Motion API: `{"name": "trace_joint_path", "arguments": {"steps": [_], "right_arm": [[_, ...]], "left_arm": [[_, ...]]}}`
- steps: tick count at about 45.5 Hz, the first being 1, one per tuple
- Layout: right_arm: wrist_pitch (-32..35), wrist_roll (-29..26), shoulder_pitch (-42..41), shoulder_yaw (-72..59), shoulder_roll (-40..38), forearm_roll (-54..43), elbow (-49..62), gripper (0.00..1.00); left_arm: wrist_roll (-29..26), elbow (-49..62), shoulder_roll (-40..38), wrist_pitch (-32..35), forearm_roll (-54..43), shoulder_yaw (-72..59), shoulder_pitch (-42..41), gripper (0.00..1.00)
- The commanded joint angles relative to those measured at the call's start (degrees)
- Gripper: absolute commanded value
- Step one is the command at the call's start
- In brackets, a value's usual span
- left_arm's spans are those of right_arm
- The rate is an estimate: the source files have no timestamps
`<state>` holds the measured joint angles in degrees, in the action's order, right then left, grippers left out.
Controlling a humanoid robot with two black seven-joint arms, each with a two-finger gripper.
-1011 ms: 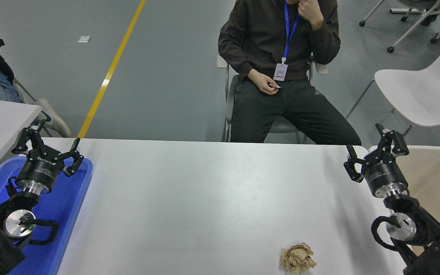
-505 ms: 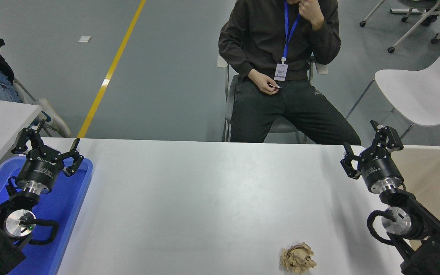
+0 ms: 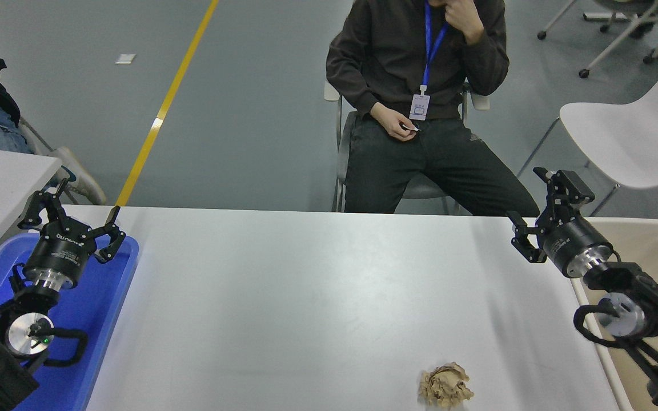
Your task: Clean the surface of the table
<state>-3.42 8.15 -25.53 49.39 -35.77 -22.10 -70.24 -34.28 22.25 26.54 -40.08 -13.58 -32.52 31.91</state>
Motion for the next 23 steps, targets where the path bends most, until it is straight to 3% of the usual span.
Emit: {"name": "trace_joint_path", "arguments": {"steps": [1,9,18,23], "right_arm": [[-0.9,-10.0,-4.2,-10.1,-13.1,0.6,-15.2,1.00],[-0.3,-17.1,-6.3,-12.0,-17.1,-5.4,-22.5,1.00],[-0.5,-36.2,-6.7,-11.6,-9.9,-21.3,-25.6,1.00],[0.4,-41.4,-7.5,-12.1,-5.6,-28.7,-26.3,1.00]], "left_arm": [[0.0,0.0,0.0,0.0,0.0,0.0,0.1,1.00],[0.0,0.0,0.0,0.0,0.0,-0.1,0.0,1.00],[0.0,0.1,0.0,0.0,0.0,-0.1,0.0,1.00],[0.0,0.1,0.0,0.0,0.0,-0.1,0.0,1.00]]}}
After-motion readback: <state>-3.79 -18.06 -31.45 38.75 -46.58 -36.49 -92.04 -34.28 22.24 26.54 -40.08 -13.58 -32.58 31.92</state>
